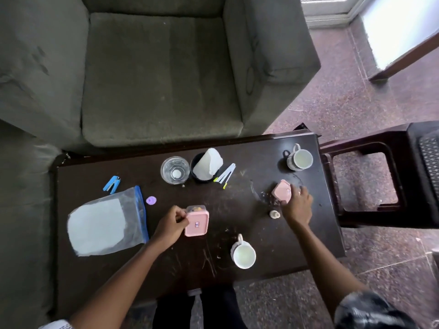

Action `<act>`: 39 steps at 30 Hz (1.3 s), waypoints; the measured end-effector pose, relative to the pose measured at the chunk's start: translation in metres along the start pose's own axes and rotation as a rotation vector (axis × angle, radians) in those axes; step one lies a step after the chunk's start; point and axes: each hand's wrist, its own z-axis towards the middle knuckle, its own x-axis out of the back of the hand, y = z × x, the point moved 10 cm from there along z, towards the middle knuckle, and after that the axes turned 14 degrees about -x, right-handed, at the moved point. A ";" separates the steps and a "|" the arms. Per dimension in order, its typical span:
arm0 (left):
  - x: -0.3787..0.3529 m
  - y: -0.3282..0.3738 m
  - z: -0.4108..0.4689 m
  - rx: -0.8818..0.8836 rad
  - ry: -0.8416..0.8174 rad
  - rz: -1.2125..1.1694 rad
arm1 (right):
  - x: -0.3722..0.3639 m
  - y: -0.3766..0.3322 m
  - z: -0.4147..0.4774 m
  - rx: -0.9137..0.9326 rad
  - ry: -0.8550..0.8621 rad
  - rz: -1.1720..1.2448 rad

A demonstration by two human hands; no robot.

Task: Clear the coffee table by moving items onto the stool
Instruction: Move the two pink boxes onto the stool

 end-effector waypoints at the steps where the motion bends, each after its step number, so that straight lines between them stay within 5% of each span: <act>1: -0.004 0.003 0.001 0.000 -0.001 -0.008 | -0.003 0.002 0.013 0.004 -0.026 -0.061; 6: -0.022 0.018 -0.003 -0.010 0.047 -0.010 | -0.035 0.017 0.036 0.023 -0.223 -0.231; 12: -0.035 0.041 -0.023 0.011 0.165 -0.181 | -0.019 0.015 0.031 0.076 -0.095 -0.135; 26: -0.025 0.146 -0.151 -0.057 0.371 -0.531 | 0.104 0.025 -0.115 0.328 -0.082 0.523; 39: -0.137 0.200 -0.278 -0.107 0.093 -0.861 | 0.203 0.163 -0.225 0.541 0.010 0.614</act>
